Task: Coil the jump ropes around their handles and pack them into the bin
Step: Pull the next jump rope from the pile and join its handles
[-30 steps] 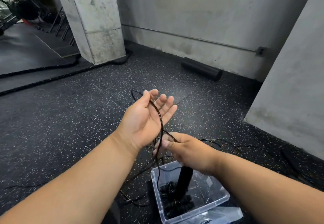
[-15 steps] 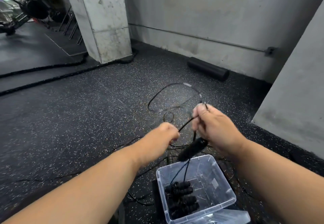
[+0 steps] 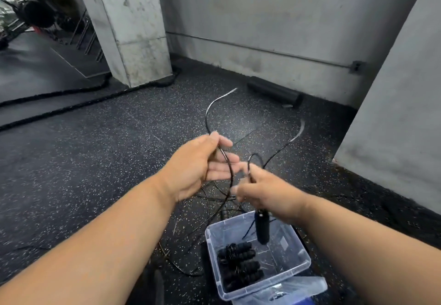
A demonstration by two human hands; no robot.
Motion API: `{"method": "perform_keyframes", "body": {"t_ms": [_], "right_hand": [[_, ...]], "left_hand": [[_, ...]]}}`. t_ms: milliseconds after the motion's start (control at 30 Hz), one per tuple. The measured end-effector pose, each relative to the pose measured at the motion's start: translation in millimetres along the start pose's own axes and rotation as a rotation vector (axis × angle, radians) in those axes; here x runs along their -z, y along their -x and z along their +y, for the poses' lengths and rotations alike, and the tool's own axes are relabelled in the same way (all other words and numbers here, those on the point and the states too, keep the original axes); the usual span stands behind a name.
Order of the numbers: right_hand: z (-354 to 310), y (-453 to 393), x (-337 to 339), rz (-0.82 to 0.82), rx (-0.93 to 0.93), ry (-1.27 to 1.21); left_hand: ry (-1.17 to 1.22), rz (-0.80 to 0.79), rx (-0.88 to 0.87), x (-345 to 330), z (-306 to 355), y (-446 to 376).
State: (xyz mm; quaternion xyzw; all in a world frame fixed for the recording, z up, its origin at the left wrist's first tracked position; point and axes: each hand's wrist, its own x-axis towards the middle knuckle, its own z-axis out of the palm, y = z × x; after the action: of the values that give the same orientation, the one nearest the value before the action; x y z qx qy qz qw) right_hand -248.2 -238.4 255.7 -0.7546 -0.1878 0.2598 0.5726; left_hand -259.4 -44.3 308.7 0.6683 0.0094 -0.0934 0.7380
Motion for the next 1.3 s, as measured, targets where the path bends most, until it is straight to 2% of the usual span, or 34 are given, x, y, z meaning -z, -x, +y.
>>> {"method": "perform_keyframes", "body": {"t_ms": [67,133,233,300,467,500,567,700,767,800,900,1000,1100,1200,1300], "right_hand": [[10.4,-3.5,-16.9,-0.050,-0.016,-0.004],[19.1,-6.2,-28.8,-0.041,-0.009,0.073],[22.7,-5.2,-33.2,0.028,-0.003,0.131],[16.3,-3.3,-27.2,0.102,0.021,0.091],[-11.6,-0.3,-1.5,0.225,0.144,-0.079],[-17.8,0.9,2.6,0.233,0.166,-0.122],[-26.2,1.8,9.3,0.245,0.213,-0.185],[-36.9,0.8,18.2,0.291,0.284,-0.232],[-41.7,1.5,22.6,0.322,0.306,-0.261],[-43.6,2.6,25.6,0.338,0.314,-0.267],[-43.7,4.1,33.9,0.385,0.316,-0.260],[-35.4,4.4,35.8,0.379,0.244,-0.197],[-25.2,6.8,29.8,0.337,0.152,-0.084],[-19.5,7.0,23.4,0.366,0.121,0.059],[-18.3,7.9,23.5,0.351,0.127,0.466]], "left_hand": [[0.198,-0.002,-0.050,-6.3,7.3,-0.9],[0.301,0.014,-0.091,-9.1,10.5,-4.8],[0.357,0.014,-0.139,-7.2,10.5,-14.0],[0.295,0.018,-0.154,-1.8,4.3,-19.0],[-0.227,0.041,-0.069,15.4,-32.1,-23.6],[-0.393,0.001,-0.023,16.2,-40.2,-24.0],[-0.699,-0.176,0.106,11.9,-56.1,-23.0],[-1.123,-0.497,0.276,1.6,-83.2,-15.2],[-1.375,-0.557,0.289,2.7,-84.5,-11.4],[-1.417,-0.557,0.293,3.0,-82.3,-9.3],[-1.311,-0.411,0.228,9.0,-75.6,-10.6],[-0.966,-0.228,0.107,16.9,-68.0,-14.6],[-0.608,-0.135,0.033,10.8,-58.0,-15.9],[-0.578,-0.137,0.023,0.5,-58.0,-14.3],[-0.663,-0.168,-0.007,-11.3,-66.5,-11.3]]}}
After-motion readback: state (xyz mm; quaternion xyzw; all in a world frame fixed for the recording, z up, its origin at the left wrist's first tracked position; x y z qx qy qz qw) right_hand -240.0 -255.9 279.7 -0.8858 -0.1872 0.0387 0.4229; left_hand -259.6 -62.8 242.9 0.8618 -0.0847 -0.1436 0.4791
